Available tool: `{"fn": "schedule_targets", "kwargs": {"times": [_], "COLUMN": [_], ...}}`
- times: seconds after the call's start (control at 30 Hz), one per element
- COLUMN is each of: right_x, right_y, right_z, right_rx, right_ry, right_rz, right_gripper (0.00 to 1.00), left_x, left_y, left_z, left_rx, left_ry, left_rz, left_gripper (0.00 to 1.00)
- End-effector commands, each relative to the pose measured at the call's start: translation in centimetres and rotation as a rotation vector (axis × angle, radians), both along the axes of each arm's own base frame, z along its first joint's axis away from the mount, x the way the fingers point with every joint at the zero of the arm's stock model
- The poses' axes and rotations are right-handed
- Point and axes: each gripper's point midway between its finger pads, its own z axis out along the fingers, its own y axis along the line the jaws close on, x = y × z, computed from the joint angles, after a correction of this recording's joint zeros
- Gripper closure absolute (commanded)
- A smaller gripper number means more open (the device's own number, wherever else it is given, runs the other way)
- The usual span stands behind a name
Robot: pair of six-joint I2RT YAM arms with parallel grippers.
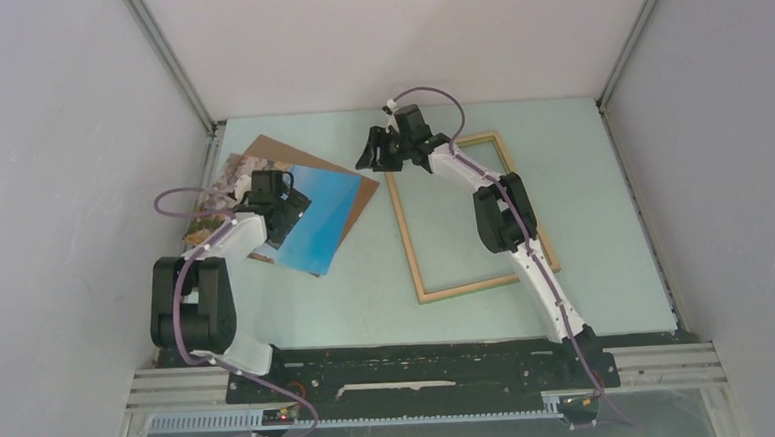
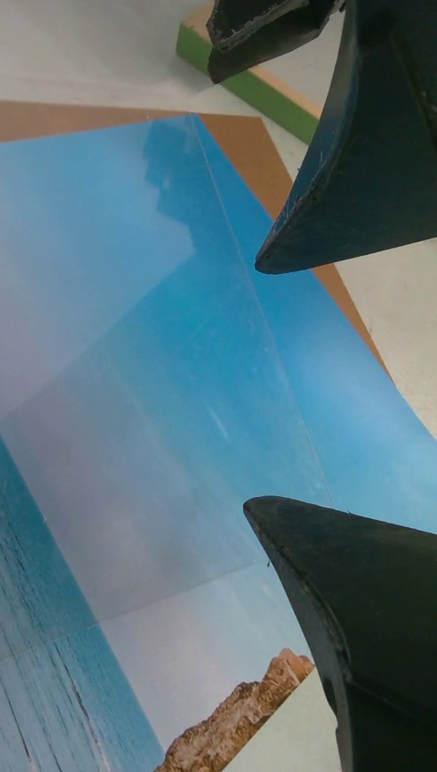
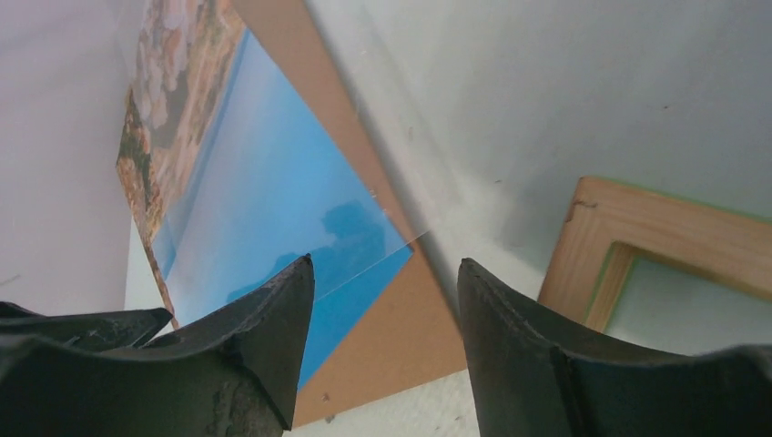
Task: Put the photo into the frame
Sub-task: Pick up the photo frame item at the center of the board.
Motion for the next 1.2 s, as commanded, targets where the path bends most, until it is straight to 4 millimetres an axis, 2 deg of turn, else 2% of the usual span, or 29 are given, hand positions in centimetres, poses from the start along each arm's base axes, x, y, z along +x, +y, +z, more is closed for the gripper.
{"fn": "schedule_targets", "kwargs": {"times": [0.0, 0.13, 0.3, 0.43, 0.6, 0.87, 1.17], "right_x": [1.1, 1.3, 1.9, 1.6, 1.8, 1.3, 1.7], "right_y": [1.0, 1.1, 0.8, 1.2, 1.2, 3.2, 3.9], "right_z": [1.1, 0.0, -1.1, -1.6, -1.6, -1.7, 0.3], "right_rx": [0.070, 0.018, 0.053, 0.063, 0.045, 0.161, 0.315], "right_ry": [0.002, -0.008, 0.055, 0.094, 0.098, 0.151, 0.164], "right_rz": [-0.012, -0.048, -0.105, -0.106, -0.153, -0.124, -0.088], "right_gripper": [0.32, 0.31, 0.35, 0.37, 0.40, 0.42, 0.43], "left_x": [2.2, 2.1, 1.0, 0.5, 0.5, -0.1, -0.2], "left_y": [0.7, 0.9, 1.1, 1.3, 0.8, 0.6, 0.7], "left_z": [1.4, 0.2, -1.2, -2.3, -2.9, -4.3, -4.3], "left_rx": [0.020, -0.007, -0.033, -0.064, -0.102, -0.128, -0.119], "left_ry": [-0.035, -0.014, 0.003, 0.036, 0.062, 0.122, 0.128], "left_rz": [0.033, 0.049, 0.074, 0.092, 0.071, 0.061, 0.059], "left_gripper": [0.00, 0.00, 0.00, 0.00, 0.00, 0.00, 0.00]}}
